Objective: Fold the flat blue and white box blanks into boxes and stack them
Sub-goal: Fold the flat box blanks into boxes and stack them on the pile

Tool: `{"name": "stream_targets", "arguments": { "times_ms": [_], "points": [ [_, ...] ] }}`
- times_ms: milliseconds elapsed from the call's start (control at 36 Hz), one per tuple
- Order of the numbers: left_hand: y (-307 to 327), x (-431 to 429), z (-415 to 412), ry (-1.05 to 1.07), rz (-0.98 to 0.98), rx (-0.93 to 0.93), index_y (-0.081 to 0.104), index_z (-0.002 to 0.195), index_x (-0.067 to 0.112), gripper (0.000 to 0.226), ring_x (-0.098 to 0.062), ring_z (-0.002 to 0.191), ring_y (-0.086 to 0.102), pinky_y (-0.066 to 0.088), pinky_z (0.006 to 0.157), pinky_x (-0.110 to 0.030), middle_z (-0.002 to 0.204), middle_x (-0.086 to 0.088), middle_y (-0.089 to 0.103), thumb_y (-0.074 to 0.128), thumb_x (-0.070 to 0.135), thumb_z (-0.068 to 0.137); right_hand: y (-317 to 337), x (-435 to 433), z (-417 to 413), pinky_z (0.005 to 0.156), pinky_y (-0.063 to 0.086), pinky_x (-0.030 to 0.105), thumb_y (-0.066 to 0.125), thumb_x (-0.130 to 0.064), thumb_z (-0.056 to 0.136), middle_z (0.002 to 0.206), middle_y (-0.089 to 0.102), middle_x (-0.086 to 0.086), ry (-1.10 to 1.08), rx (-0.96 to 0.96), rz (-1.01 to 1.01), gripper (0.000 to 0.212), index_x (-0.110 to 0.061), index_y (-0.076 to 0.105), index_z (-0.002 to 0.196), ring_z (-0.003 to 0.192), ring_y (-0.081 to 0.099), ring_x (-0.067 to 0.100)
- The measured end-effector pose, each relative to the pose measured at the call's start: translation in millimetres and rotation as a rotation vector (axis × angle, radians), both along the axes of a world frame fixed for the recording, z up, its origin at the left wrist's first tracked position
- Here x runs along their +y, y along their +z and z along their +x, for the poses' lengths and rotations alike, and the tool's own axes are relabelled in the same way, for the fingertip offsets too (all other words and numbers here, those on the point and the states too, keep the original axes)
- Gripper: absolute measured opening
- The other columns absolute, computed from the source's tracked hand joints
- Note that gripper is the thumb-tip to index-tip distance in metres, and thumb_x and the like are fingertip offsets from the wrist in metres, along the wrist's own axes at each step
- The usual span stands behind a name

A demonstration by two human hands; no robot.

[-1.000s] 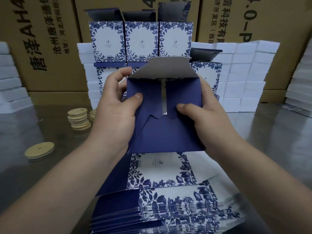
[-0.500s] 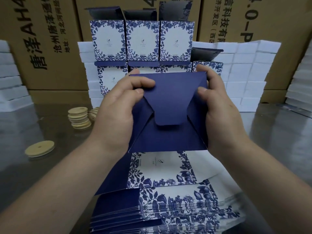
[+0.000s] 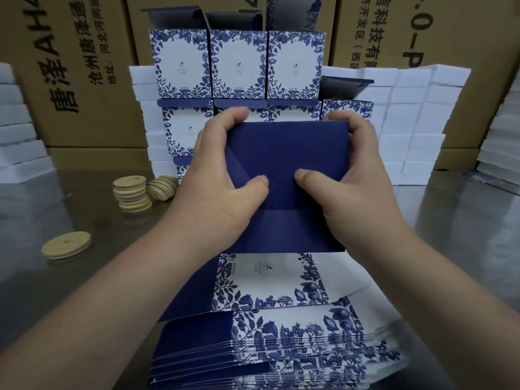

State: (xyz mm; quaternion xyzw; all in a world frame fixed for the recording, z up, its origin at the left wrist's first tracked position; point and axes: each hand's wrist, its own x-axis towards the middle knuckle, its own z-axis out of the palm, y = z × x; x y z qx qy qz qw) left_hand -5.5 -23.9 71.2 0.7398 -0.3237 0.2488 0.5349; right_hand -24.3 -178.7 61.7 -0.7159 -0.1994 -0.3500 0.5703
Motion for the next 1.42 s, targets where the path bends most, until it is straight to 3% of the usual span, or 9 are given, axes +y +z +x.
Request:
{"name": "stream_targets", "arguments": {
  "times_ms": [111,222,361,500,750,944,1083,1417],
  "points": [
    [0,-1,0,-0.001,0.013,0.005,0.03,0.11,0.057,0.059,0.004,0.115,0.046,0.041,0.102,-0.027,0.132,0.014,0.04,0.06,0.024,0.073,1,0,-1,0.073,0.053,0.022,0.06,-0.016,0.069,0.092,0.06,-0.032,-0.002,-0.021,-0.009,0.05,-0.043,0.041,0.107,0.086,0.063,-0.002],
    [-3,-1,2,0.043,0.027,-0.045,0.029,0.111,0.056,0.066,0.006,0.113,0.046,0.04,0.101,-0.024,0.129,0.014,0.04,0.065,0.008,0.083,0,1,-1,0.072,0.051,0.016,0.06,-0.013,0.071,0.093,0.061,-0.029,-0.012,-0.042,-0.012,0.049,-0.041,0.042,0.107,0.087,0.062,-0.005],
    [-5,-1,3,0.096,0.053,-0.084,0.028,0.12,0.051,0.065,0.007,0.112,0.045,0.042,0.099,-0.024,0.129,0.015,0.04,0.065,0.011,0.083,-2,2,-2,0.076,0.052,0.017,0.063,-0.009,0.075,0.096,0.058,-0.028,-0.046,-0.075,-0.026,0.049,-0.04,0.041,0.106,0.089,0.06,-0.006],
    [-7,0,6,0.147,0.078,-0.137,0.028,0.124,0.047,0.065,0.019,0.108,0.039,0.034,0.09,0.0,0.127,0.018,0.037,0.066,0.013,0.083,-2,3,-4,0.075,0.051,0.015,0.064,-0.001,0.079,0.098,0.058,-0.025,-0.062,-0.083,-0.021,0.052,-0.039,0.041,0.106,0.089,0.06,-0.007],
    [-12,-2,7,0.225,0.117,-0.176,0.034,0.134,0.034,0.065,0.034,0.097,0.03,0.022,0.079,0.011,0.122,0.018,0.033,0.067,0.013,0.082,-4,7,-4,0.074,0.046,0.009,0.063,0.004,0.079,0.096,0.055,-0.026,-0.115,-0.099,-0.015,0.053,-0.038,0.041,0.103,0.086,0.057,-0.012],
    [-11,-3,5,0.265,0.124,-0.188,0.035,0.135,0.029,0.065,0.034,0.096,0.029,0.02,0.081,0.011,0.122,0.016,0.032,0.067,0.012,0.082,-3,9,-6,0.074,0.045,0.008,0.063,0.004,0.079,0.099,0.055,-0.023,-0.134,-0.1,-0.021,0.053,-0.038,0.041,0.103,0.087,0.056,-0.011],
    [-10,-4,1,0.296,0.136,-0.197,0.037,0.135,0.025,0.063,0.016,0.096,0.031,0.018,0.079,0.013,0.121,0.014,0.032,0.068,0.011,0.081,-4,9,-7,0.076,0.045,0.008,0.064,0.002,0.079,0.101,0.054,-0.023,-0.152,-0.095,-0.029,0.054,-0.04,0.04,0.103,0.088,0.056,-0.012],
    [-8,-4,-1,0.321,0.149,-0.203,0.037,0.135,0.024,0.064,0.015,0.099,0.027,0.016,0.079,0.014,0.122,0.015,0.031,0.068,0.012,0.081,-3,10,-8,0.073,0.045,0.007,0.064,0.0,0.079,0.097,0.055,-0.025,-0.166,-0.088,-0.037,0.052,-0.04,0.04,0.102,0.086,0.056,-0.013]
  ]
}}
